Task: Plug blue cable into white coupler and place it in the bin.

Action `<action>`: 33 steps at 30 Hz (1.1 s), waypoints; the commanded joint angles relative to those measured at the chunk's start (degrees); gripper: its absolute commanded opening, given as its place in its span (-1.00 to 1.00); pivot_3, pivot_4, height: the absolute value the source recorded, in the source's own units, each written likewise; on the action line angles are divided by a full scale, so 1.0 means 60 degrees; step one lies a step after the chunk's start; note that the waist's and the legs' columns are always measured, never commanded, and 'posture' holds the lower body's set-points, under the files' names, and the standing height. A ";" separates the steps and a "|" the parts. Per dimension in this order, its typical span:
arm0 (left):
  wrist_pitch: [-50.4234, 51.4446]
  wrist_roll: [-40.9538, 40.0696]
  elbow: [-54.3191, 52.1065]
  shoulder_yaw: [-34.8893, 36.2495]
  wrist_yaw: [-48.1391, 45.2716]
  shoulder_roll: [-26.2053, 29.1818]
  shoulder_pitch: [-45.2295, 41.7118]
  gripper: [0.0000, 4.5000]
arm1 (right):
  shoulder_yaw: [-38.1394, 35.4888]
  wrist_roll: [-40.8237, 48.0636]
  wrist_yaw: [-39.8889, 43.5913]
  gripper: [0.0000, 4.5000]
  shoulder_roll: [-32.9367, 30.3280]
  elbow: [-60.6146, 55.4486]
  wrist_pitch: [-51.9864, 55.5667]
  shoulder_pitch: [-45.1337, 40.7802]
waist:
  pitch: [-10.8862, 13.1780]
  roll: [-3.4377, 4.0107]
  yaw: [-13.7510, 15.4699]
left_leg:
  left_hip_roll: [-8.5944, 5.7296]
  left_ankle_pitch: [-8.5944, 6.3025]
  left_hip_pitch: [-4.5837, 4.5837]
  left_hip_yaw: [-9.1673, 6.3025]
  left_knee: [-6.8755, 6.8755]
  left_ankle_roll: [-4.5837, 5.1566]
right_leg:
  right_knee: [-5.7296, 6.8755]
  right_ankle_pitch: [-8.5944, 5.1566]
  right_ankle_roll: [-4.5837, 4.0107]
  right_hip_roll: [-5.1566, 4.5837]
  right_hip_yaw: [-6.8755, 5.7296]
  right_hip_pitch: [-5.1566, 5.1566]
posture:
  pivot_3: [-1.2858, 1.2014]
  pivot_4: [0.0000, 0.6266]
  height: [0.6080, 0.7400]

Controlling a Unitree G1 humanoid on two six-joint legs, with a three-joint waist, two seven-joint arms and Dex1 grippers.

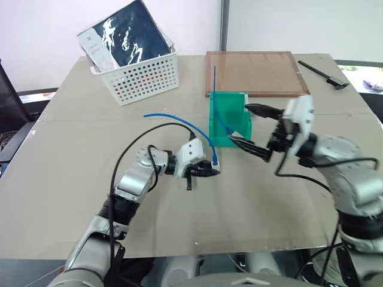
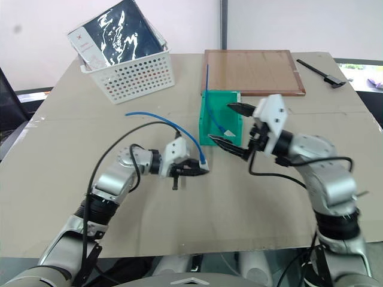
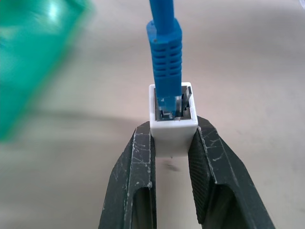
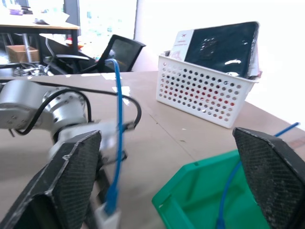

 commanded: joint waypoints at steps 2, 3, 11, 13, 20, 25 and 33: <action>0.3242 -0.1109 -0.0998 0.0955 0.1606 -0.0641 -0.1309 -0.85 | -0.1031 -0.0499 -0.0743 0.97 -0.0686 -0.1428 0.0041 0.2202 | 0.0010 -0.0014 0.0059 | -0.0010 0.0000 0.0000 0.0001 0.0002 0.0002 | 0.0001 0.0000 0.0004 -0.0010 -0.0003 0.0005 | 0.03 -0.52 1.00; 0.4451 -0.1378 -0.0847 0.1098 0.1961 -0.0811 -0.1987 -0.85 | -0.1252 -0.0832 -0.0883 0.97 -0.0749 -0.1546 -0.0172 0.3009 | 0.0022 -0.0030 0.0125 | -0.0014 0.0000 0.0002 0.0004 0.0006 0.0002 | 0.0002 -0.0001 0.0006 -0.0011 0.0000 0.0005 | 0.03 -0.52 1.00; 0.6507 -0.1327 0.2737 0.1791 0.4077 -0.2230 -0.5612 -0.85 | -0.2036 -0.1552 -0.1965 0.97 -0.0148 -0.2215 -0.1041 0.5750 | 0.0050 -0.0046 0.0030 | -0.0017 0.0000 0.0048 -0.0021 0.0099 0.0003 | 0.0018 -0.0035 0.0067 0.0005 -0.0041 0.0104 | 0.03 -0.52 1.00; 0.6193 -0.1236 0.4062 0.1816 0.4280 -0.2611 -0.6355 -0.85 | -0.2082 -0.1628 -0.2110 0.97 -0.0043 -0.2276 -0.1192 0.5993 | 0.0053 -0.0046 -0.0050 | -0.0015 0.0000 0.0048 -0.0022 0.0097 0.0002 | 0.0018 -0.0035 0.0067 0.0011 -0.0041 0.0102 | 0.03 -0.52 1.00; 0.5089 -0.0687 0.7901 0.1900 0.4764 -0.3354 -0.8249 0.18 | -0.1906 -0.1708 -0.2507 1.00 0.0075 -0.2504 -0.1275 0.6146 | 0.0085 -0.0058 -0.0044 | -0.0033 -0.0001 0.0024 -0.0022 0.0093 0.0000 | 0.0010 -0.0036 0.0066 0.0009 -0.0036 0.0083 | 0.03 -0.52 1.00; 0.6030 -0.0949 0.7419 0.1965 0.4254 -0.2829 -0.8377 0.97 | -0.1740 -0.1742 -0.2630 1.00 0.0067 -0.2489 -0.1277 0.6022 | 0.0105 -0.0057 -0.0046 | -0.0028 -0.0001 0.0006 -0.0013 0.0080 -0.0001 | 0.0009 -0.0036 0.0066 0.0005 -0.0016 0.0050 | 0.03 -0.52 1.00; 0.6693 -0.2232 0.0287 0.2795 0.4015 -0.1405 -0.4500 0.97 | -0.1795 -0.1486 -0.2356 1.00 0.0012 -0.1754 -0.1544 0.5607 | 0.0136 -0.0027 -0.0082 | -0.0005 0.0010 0.0031 0.0014 0.0052 -0.0022 | 0.0019 -0.0014 0.0028 -0.0004 0.0031 0.0043 | 0.03 -0.52 1.00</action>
